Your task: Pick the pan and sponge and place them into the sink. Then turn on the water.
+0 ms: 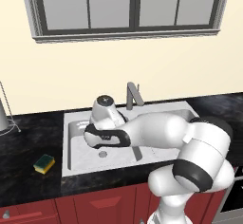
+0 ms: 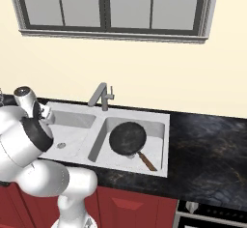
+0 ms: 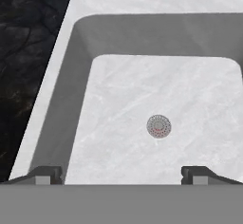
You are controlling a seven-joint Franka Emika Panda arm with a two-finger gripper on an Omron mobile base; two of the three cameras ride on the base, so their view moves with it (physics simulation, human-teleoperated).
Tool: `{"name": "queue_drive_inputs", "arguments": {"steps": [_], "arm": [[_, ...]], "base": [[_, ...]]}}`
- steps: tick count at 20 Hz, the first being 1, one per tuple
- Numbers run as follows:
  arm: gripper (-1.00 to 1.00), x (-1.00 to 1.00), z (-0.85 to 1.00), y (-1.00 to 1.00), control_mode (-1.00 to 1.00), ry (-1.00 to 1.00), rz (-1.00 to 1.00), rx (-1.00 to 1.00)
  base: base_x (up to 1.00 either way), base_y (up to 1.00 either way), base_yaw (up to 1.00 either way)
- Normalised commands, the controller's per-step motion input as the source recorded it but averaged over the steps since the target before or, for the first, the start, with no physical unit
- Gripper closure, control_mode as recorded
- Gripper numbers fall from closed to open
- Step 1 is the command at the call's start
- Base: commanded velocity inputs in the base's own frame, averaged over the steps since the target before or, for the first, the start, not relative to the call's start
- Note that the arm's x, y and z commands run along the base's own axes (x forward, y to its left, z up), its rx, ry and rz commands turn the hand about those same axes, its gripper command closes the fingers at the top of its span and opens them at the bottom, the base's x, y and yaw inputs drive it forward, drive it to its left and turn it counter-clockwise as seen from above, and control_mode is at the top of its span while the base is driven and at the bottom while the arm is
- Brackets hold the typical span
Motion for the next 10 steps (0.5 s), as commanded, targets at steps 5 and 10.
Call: {"name": "queue_drive_inputs", "arguments": {"steps": [5, 10], "arm": [[-1.00, -0.25, 0.00, 0.42, -1.00, 0.00, -0.08, 0.01], [-1.00, -0.09, 0.00, 0.26, -1.00, 0.00, -0.16, 0.04]], "base": [[0.00, 0.00, 0.00], [0.00, 0.00, 0.00]]}}
